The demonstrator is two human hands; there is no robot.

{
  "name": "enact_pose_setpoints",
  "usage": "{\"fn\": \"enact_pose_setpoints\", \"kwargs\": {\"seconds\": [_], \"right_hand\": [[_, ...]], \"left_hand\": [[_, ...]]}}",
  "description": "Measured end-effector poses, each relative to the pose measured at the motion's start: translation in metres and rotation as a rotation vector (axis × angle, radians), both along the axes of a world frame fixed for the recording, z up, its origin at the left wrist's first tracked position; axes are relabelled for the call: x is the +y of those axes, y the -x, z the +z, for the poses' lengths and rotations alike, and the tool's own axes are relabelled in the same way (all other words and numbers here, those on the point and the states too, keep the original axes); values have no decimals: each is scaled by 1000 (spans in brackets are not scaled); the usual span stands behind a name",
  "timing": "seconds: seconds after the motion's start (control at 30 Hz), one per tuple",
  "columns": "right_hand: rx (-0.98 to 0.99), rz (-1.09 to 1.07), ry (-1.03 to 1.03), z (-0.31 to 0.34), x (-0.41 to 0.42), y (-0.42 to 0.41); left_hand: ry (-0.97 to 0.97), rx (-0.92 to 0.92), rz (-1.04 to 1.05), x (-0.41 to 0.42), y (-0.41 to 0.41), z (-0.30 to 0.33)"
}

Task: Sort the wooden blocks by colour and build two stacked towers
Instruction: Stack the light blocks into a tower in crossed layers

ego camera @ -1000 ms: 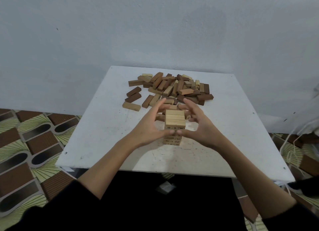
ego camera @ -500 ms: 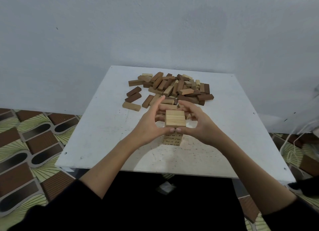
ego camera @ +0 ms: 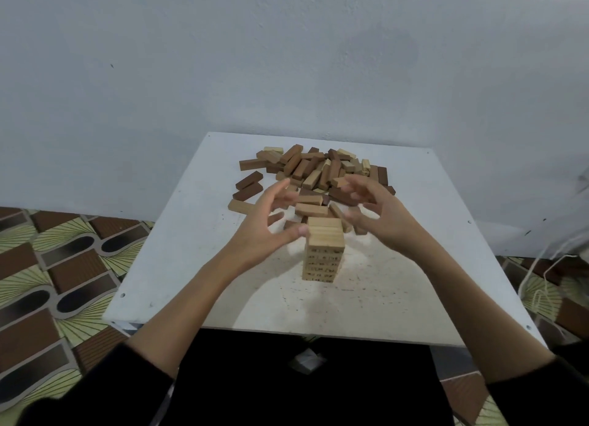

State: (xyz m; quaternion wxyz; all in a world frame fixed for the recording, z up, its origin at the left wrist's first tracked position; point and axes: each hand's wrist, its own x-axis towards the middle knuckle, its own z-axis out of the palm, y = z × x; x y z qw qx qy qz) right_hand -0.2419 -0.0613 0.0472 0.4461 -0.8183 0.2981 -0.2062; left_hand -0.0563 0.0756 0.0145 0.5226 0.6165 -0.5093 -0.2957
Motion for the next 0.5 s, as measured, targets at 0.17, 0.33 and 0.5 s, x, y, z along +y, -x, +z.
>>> {"fn": "enact_pose_setpoints", "kwargs": {"seconds": [0.17, 0.33, 0.5], "right_hand": [[82, -88, 201, -1, -44, -40], [435, 105, 510, -27, -89, -95], [755, 210, 916, -36, -107, -118]], "left_hand": [[14, -192, 114, -32, -21, 6], [-94, -413, 75, -89, -37, -8], [-178, -466, 53, -119, -52, -20]]}}
